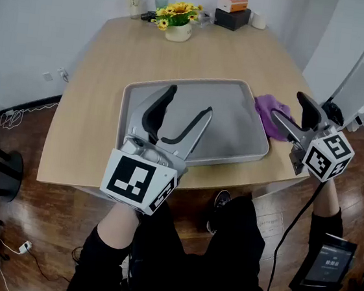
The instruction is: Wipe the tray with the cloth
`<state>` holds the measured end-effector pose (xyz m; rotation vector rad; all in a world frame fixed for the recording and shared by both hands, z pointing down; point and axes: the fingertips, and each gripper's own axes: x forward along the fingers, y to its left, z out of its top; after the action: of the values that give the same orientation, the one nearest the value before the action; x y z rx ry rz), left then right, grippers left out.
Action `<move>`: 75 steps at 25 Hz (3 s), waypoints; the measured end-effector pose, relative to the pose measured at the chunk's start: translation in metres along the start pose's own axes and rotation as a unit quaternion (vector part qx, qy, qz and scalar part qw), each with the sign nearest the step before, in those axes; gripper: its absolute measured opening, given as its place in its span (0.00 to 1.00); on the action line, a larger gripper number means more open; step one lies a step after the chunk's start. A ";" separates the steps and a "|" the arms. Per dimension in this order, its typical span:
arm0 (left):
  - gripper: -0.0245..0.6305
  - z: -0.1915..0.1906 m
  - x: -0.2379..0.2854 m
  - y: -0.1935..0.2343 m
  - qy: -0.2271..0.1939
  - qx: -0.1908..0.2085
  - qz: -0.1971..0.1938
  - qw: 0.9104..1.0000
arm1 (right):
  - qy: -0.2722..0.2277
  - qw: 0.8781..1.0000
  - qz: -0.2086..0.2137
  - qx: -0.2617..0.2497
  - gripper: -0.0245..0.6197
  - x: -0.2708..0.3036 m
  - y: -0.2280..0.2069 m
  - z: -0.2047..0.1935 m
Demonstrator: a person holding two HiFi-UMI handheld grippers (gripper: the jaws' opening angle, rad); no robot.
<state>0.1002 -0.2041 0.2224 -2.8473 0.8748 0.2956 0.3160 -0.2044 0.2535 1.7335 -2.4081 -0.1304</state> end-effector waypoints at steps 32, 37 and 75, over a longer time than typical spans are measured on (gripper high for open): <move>0.50 -0.090 -0.110 0.058 0.308 0.042 -0.063 0.948 | 0.307 0.939 0.124 -0.093 0.23 0.113 0.044 -0.085; 0.59 -0.118 -0.151 0.062 0.371 0.052 -0.067 0.925 | 0.343 0.935 0.078 -0.047 0.23 0.155 0.016 -0.100; 0.58 -0.130 -0.147 0.069 0.352 0.046 -0.072 0.932 | 0.312 0.909 0.249 -0.124 0.22 0.163 0.105 -0.089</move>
<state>-0.0391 -0.2074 0.3769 -2.9103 0.7256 -0.8094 0.1844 -0.3230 0.3726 0.8310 -2.1300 0.1582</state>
